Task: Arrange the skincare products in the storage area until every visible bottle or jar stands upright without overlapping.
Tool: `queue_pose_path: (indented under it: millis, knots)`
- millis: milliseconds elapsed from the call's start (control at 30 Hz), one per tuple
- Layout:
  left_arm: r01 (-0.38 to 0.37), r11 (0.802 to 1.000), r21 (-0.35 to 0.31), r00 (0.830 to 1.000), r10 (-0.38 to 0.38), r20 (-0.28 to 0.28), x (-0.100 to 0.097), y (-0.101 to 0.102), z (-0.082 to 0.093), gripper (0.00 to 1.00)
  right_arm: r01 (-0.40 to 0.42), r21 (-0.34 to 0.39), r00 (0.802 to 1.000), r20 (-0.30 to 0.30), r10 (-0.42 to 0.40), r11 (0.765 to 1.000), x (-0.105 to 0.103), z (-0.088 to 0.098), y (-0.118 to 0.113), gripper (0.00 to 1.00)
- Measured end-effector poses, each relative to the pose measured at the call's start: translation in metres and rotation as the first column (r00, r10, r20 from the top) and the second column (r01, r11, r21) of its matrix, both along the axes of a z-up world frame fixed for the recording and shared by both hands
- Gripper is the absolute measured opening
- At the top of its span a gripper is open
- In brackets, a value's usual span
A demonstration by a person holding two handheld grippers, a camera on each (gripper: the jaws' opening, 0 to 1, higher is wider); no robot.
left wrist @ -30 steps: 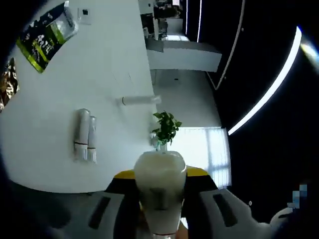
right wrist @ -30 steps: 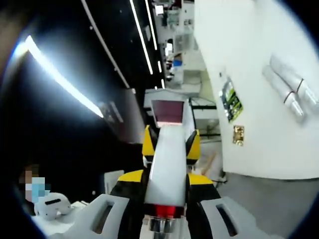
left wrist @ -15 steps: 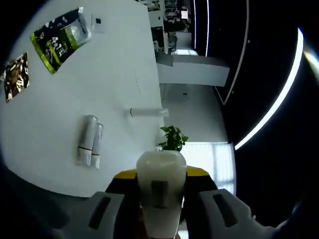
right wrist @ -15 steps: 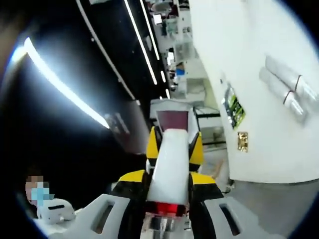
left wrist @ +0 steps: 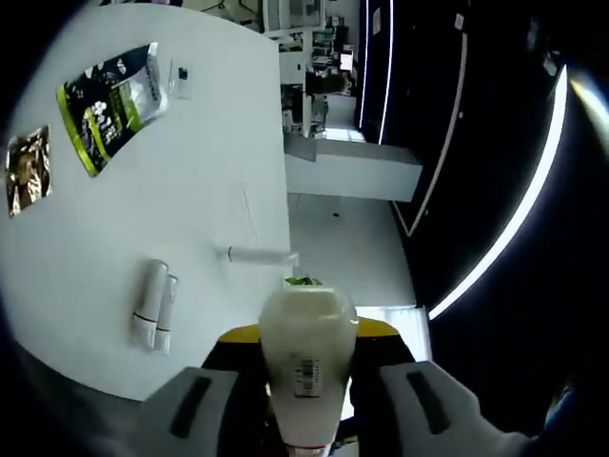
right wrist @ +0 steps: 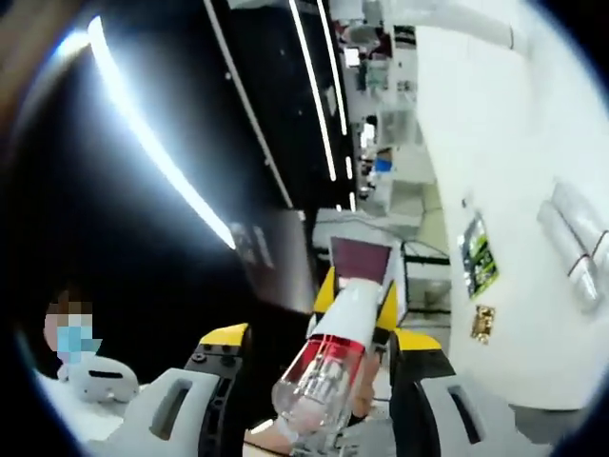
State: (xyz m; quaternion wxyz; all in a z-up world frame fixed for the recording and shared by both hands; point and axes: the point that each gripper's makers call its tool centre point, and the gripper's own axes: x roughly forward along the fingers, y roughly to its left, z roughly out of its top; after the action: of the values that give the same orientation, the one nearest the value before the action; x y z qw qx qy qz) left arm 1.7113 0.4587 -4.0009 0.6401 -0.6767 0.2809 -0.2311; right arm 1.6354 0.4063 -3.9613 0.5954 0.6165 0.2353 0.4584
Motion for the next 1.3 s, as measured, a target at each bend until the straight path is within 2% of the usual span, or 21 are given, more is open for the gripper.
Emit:
queue_pose_path:
  millis: [133,233,333,400,500,633,733,800,900,1000,1100,1200,1300]
  knots:
    - [-0.052,0.999,-0.009,0.999,0.052,0.008,0.006,0.007,0.006,0.27,0.035,-0.027,0.998,0.054,-0.033,0.999,0.004,0.003,-0.007,0.67]
    - [-0.064,0.998,-0.001,0.998,0.064,0.014,0.010,0.008,0.008,0.27,0.067,-0.117,0.992,0.117,-0.053,0.991,0.005,-0.004,-0.008,0.71]
    - [-0.075,0.997,0.027,0.997,0.074,0.022,0.013,0.010,0.006,0.27,0.083,-0.183,0.990,0.131,-0.059,0.980,0.005,-0.014,-0.005,0.73]
    - [-0.096,0.995,0.029,0.995,0.096,0.015,0.014,0.011,0.005,0.27,0.080,-0.206,0.995,0.075,-0.065,0.975,0.007,-0.025,0.001,0.76]
    - [-0.129,0.991,0.027,0.992,0.129,0.007,0.015,0.014,0.004,0.27,0.078,-0.208,0.997,0.024,-0.075,0.975,0.007,-0.033,0.006,0.81]
    - [-0.164,0.986,0.023,0.987,0.163,0.011,0.017,0.017,0.005,0.27,0.105,-0.241,0.994,0.051,-0.095,0.965,0.006,-0.033,0.008,0.81]
    - [-0.180,0.983,0.031,0.983,0.178,0.039,0.018,0.017,0.010,0.27,0.131,-0.283,0.991,0.069,-0.116,0.950,0.006,-0.034,0.011,0.78]
    - [-0.200,0.979,0.045,0.977,0.196,0.087,0.019,0.017,0.015,0.27,0.159,-0.260,0.985,-0.026,-0.172,0.953,0.013,-0.037,0.017,0.78]
    - [-0.210,0.976,0.050,0.974,0.205,0.094,0.019,0.012,0.014,0.27,0.204,-0.204,0.972,-0.071,-0.223,0.957,0.021,-0.027,0.019,0.78]
    - [-0.200,0.977,0.071,0.976,0.193,0.100,0.015,0.004,0.010,0.27,0.290,-0.150,0.936,-0.161,-0.313,0.945,0.034,-0.019,0.011,0.76]
    - [-0.185,0.980,0.076,0.977,0.175,0.121,0.011,-0.006,0.009,0.27,0.348,-0.144,0.898,-0.233,-0.373,0.926,0.043,-0.027,0.003,0.70]
    - [-0.164,0.983,0.084,0.979,0.151,0.138,0.007,-0.016,0.011,0.27,0.375,-0.147,0.881,-0.253,-0.401,0.916,0.048,-0.031,0.000,0.67]
    - [-0.153,0.980,0.125,0.979,0.132,0.158,0.004,-0.024,0.011,0.27,0.411,-0.142,0.865,-0.249,-0.435,0.900,0.052,-0.029,-0.004,0.63]
